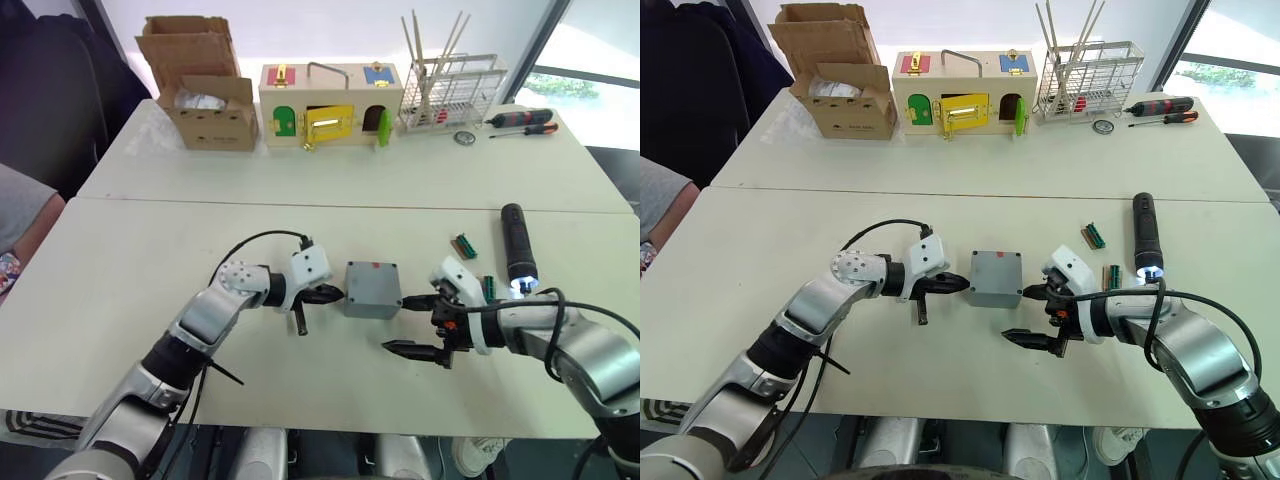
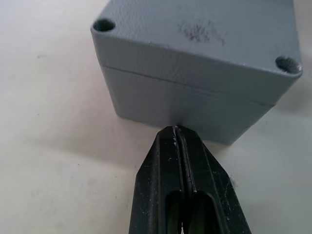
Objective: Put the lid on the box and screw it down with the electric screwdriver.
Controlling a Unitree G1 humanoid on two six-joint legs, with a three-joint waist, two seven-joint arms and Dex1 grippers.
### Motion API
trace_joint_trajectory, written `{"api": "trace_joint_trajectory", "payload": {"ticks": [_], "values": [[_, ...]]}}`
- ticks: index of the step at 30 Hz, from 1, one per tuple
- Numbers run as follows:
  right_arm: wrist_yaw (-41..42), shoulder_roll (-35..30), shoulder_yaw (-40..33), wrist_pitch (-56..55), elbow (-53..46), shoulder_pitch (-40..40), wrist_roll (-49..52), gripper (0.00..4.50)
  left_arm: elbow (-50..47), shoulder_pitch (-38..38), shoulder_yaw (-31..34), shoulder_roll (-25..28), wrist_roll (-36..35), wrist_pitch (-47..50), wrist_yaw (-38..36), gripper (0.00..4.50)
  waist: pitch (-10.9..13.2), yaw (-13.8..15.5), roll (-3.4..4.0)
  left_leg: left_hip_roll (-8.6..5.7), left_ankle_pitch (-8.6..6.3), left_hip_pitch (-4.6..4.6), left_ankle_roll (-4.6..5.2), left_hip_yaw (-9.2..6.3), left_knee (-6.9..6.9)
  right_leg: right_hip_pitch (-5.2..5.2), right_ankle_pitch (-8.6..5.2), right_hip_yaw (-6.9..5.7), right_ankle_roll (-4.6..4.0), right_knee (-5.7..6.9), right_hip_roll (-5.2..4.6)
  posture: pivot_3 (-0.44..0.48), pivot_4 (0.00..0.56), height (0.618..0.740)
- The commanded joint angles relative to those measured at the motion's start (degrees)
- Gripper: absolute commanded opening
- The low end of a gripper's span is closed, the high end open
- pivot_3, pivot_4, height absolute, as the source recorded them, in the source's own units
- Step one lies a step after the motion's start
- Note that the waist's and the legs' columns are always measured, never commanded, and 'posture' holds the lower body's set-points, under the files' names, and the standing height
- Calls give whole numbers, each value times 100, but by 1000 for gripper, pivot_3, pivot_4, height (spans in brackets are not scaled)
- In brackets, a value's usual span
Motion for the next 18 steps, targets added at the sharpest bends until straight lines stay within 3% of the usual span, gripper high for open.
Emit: {"api": "trace_joint_trajectory", "payload": {"ticks": [1,8,13,18], "values": [[-66,152,46,159,-573,-15,309,4465,195,-244,-71,-215,159,-416,-67,0,0,-3,-1,0,0,0,0,0,0,0,0,0,0,0,0,0,150,728],[-250,-162,-448,619,-1029,318,489,4465,615,-264,262,-246,691,-840,593,0,0,0,-4,3,-4,-2,7,-3,2,1,0,-1,0,1,-4,0,150,728],[21,-879,-987,417,-655,286,382,4465,-456,293,603,307,541,-353,518,0,2,-53,-8,15,-8,1,13,-1,1,-3,1,-1,1,3,-6,0,150,728],[460,-1070,-358,-734,382,-334,-323,4465,-2192,1166,577,1098,-20,545,-181,0,3,-133,-9,19,-6,3,11,2,-3,-3,0,-2,-1,1,-2,0,150,728]]}}
